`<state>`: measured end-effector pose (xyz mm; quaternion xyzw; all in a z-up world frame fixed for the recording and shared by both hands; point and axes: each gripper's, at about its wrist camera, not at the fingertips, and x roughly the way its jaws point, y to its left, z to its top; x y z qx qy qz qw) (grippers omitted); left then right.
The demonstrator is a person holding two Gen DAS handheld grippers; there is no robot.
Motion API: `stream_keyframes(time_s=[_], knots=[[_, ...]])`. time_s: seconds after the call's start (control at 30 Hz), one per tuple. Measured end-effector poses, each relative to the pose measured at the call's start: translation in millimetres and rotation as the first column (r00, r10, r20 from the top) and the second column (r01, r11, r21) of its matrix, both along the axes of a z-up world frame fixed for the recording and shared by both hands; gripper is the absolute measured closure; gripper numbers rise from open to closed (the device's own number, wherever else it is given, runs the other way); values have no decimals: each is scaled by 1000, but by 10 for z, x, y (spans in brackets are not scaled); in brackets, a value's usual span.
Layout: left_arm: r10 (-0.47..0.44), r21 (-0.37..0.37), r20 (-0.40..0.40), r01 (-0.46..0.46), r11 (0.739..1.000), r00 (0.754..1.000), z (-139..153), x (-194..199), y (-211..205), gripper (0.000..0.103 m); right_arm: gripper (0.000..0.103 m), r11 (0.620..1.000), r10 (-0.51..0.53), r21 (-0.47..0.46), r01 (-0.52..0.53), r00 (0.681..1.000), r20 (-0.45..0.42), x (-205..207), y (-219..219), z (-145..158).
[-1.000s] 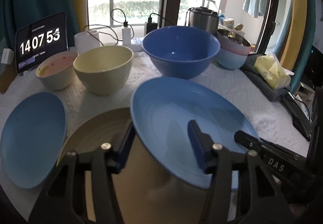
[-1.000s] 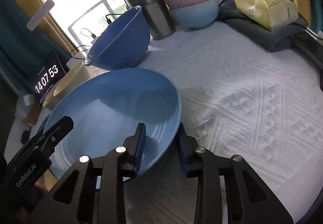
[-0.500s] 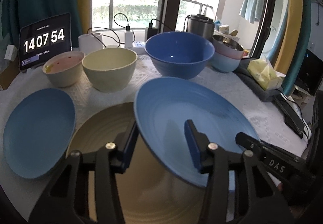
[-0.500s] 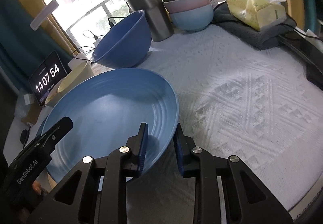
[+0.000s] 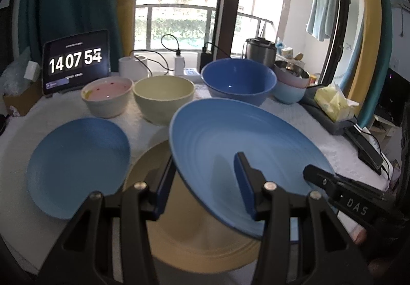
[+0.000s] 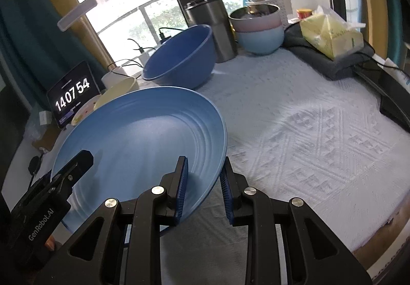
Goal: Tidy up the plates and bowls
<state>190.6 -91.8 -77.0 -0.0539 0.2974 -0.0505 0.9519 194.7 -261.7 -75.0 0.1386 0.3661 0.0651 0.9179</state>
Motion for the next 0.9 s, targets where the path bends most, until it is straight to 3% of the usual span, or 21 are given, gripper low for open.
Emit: stream_keyframes(time_s=[0.63, 0.9], knots=[[64, -21, 28, -63, 998, 998, 4, -375, 569, 55, 76, 995, 77, -66, -76, 997, 12, -195, 606, 145], [80, 19, -18, -80, 997, 997, -154, -355, 675, 55, 76, 991, 100, -91, -102, 995, -21, -126, 804, 46]])
